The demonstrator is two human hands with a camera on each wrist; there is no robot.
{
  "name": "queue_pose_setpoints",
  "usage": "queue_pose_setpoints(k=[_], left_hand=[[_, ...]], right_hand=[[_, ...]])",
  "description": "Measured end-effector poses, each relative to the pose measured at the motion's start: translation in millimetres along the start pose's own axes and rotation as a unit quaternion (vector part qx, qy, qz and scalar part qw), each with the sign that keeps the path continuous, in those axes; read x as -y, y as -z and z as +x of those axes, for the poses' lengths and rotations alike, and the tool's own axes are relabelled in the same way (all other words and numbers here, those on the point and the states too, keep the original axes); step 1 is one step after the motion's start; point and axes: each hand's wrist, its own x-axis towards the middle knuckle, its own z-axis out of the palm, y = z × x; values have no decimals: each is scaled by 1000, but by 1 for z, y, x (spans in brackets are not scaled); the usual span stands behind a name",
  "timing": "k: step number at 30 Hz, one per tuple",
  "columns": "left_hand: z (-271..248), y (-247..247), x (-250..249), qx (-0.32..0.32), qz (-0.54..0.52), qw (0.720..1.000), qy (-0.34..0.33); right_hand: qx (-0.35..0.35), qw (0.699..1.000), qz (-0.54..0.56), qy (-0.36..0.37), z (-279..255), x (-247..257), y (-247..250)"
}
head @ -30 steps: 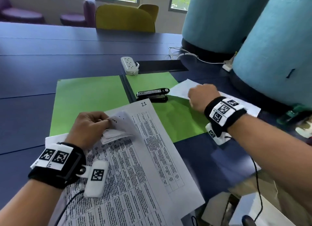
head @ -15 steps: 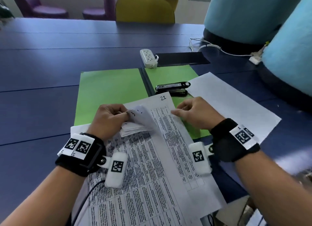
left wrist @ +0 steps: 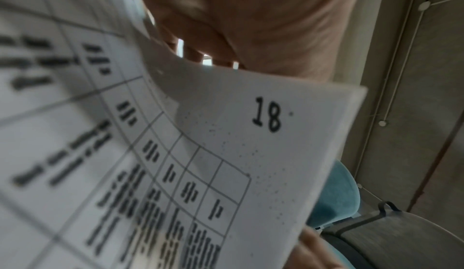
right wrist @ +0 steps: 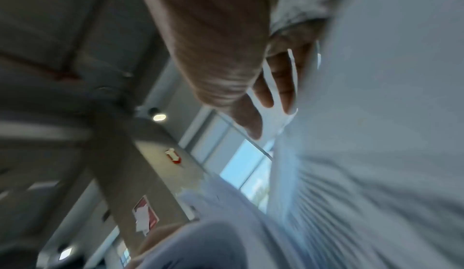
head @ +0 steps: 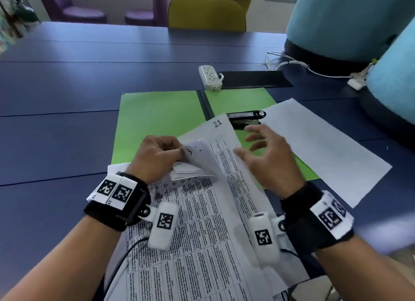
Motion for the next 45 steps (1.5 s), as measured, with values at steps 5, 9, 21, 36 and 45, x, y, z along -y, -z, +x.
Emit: queue_pose_setpoints(k=[5,9,21,36,45], left_hand=[[6,3,13,23,46,999,2],[2,3,14,28,55,998,9],[4,2,19,55,-3,998,-5],[4,3,24,45,-8,998,-32],[4,2,22,35,-8,999,-39]], right_hand=[[18,994,34,102,-14,21,0],[138,988,-24,59,-10,10,-23],[159,984,77,9,5,-1,-23],[223,929,289,-59,29,-17,-34],[202,940,273,-36,28,-19,-35]])
